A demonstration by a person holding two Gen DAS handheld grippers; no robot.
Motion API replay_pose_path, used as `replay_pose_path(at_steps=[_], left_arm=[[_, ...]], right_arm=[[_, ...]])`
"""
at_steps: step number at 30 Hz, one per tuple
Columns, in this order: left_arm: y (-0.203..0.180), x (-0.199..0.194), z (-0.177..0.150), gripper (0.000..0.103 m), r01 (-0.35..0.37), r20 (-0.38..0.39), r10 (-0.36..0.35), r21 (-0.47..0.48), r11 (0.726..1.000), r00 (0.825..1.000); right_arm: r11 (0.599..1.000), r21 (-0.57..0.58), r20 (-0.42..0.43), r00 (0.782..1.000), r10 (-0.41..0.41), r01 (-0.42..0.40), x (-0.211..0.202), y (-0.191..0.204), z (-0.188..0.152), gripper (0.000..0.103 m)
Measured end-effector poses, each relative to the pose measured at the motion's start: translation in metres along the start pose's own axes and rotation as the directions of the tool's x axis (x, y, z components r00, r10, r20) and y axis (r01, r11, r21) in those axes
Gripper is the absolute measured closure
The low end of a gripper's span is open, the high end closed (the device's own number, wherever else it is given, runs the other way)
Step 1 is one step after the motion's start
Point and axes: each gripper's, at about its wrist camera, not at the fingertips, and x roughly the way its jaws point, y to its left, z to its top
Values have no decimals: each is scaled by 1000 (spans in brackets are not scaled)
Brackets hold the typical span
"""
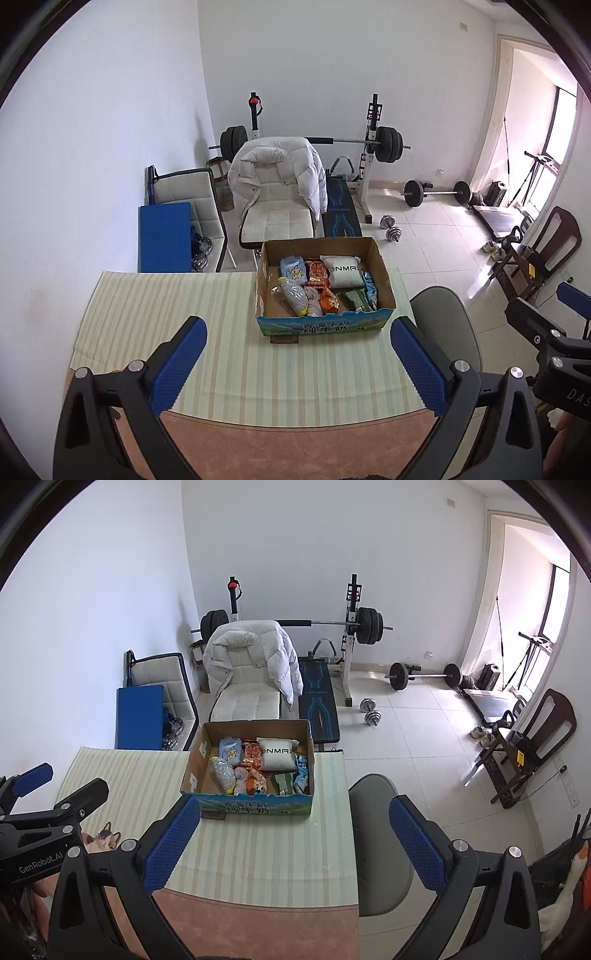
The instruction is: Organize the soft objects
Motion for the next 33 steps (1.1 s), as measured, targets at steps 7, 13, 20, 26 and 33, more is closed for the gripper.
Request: replay_pose_path(at_steps=[7, 13, 20, 26, 33], left_arm=[[0, -1, 0, 1, -12, 7, 12, -8, 1000, 1000], [-1, 0, 3, 1, -13, 4, 13, -9, 1000, 1000], [-1, 0, 4, 1, -15, 13, 16, -13, 1000, 1000], [-2, -2, 2, 1, -12, 10, 12, -15, 1000, 1000], [-3, -2, 2, 1, -8, 11, 8, -14, 1000, 1000]], right_arm=[[1000, 4, 11, 1000, 5, -5, -3, -1, 2, 0], [1000, -6, 15, 1000, -5, 5, -3, -2, 5, 0], [1000, 2, 18, 1000, -9, 9, -2, -2, 7, 0], [1000, 1, 14, 1000, -12, 12, -3, -3, 8, 0], [1000, 14, 16, 1000, -18, 18, -3, -5, 6, 0]])
